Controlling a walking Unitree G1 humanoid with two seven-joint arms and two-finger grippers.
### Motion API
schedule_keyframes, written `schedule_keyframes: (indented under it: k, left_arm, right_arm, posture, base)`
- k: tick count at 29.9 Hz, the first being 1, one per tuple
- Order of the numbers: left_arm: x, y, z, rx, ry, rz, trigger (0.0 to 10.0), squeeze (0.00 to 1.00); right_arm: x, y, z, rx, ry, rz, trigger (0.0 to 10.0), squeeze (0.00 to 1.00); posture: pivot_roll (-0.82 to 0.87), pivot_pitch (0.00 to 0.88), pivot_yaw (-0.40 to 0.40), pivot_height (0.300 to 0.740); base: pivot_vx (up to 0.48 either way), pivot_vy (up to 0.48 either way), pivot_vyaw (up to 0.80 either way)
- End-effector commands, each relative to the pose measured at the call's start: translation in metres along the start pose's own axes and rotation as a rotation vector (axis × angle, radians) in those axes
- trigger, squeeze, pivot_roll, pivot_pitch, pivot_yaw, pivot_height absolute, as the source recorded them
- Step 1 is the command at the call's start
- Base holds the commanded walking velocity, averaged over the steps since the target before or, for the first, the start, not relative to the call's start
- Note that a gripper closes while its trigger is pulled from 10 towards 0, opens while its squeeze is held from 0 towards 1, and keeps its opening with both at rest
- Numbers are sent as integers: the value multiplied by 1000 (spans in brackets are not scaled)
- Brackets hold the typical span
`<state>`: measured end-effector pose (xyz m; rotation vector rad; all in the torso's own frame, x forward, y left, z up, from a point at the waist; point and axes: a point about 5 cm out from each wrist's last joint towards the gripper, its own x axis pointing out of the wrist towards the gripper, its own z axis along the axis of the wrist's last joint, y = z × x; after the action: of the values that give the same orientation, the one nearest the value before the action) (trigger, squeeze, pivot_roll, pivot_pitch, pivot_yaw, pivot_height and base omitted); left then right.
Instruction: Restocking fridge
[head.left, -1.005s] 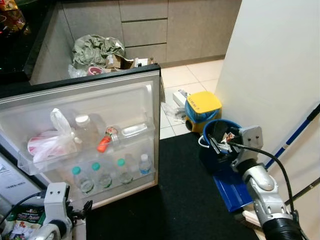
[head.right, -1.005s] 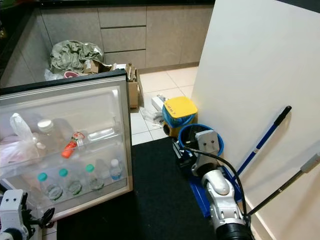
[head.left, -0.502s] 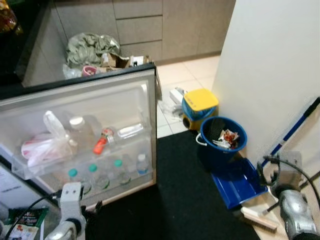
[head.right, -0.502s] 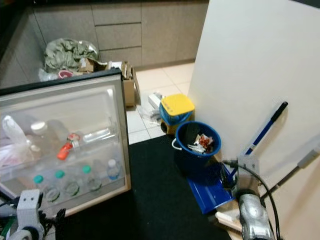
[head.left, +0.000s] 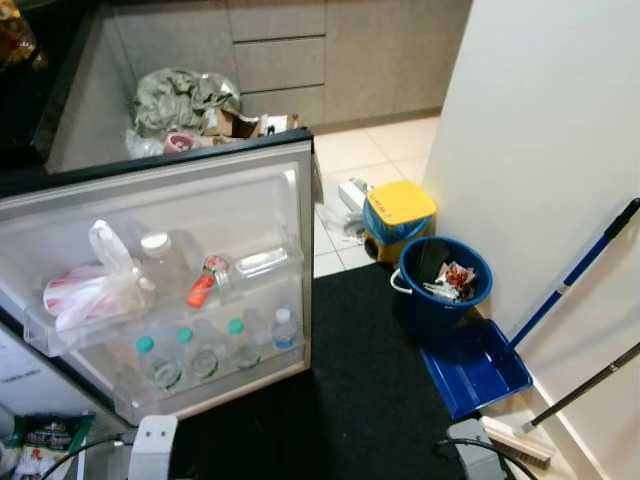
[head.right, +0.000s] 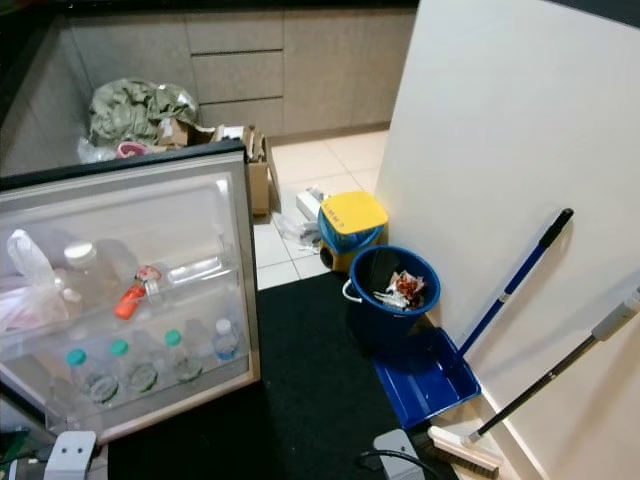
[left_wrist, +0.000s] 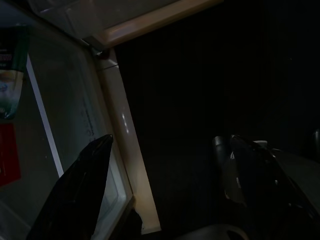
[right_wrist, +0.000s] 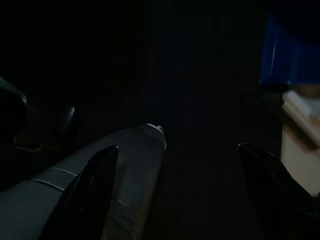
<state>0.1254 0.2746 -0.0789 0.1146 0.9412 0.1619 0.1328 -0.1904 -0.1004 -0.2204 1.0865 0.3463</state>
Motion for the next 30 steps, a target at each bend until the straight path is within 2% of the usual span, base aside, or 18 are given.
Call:
schedule_keyframes:
  k: [1,3,10,14,18,20,23,24,30]
  left_arm:
    - [1,-8,-3,19,1,-23,10000,0]
    - [1,-12,-3,12,4,-33,10000,0]
    - [2,-12,-5,21,20,-14,10000,0]
    - [2,-9,-7,21,34,22,10000,0]
    - [1,-7,-10,44,50,59,10000,0]
    - [-2,-8,-19,83,77,39,10000,0]
    - [-4,-9,-25,103,97,31,10000,0]
    - [-8,-6,-37,126,142,38,10000,0]
    - [-11,-7,-45,175,178,24,10000,0]
  right_arm:
    - [0,0,-4,-58,33,-20,10000,0]
    - [-1,-3,-5,-114,59,-18,10000,0]
    - [-3,-12,-8,-135,76,-64,10000,0]
    - [-4,-10,-14,-148,84,-79,10000,0]
    - [-5,-10,-18,-154,102,-79,10000,0]
    - [-7,-16,-20,-208,123,-102,10000,0]
    - [-8,-21,-21,-193,119,-120,10000,0]
    - [-12,-32,-22,-175,113,-145,10000,0]
    - [-18,-45,-23,-126,95,-180,10000,0]
  posture:
    - [-14,0,-45,740]
    - [-9,0,-48,740]
    - [3,0,-52,740]
    - [11,0,-68,740]
    - [14,0,-72,740]
    - [14,0,-79,740]
    - [13,0,-85,740]
    - [-3,0,-83,740]
    - [-11,0,-88,740]
  base:
    - [0,0,0]
    - [0,0,0]
    - [0,0,0]
    - [0,0,0]
    - [0,0,0]
    - [0,0,0]
    - [0,0,0]
    - [0,0,0]
    - [0,0,0]
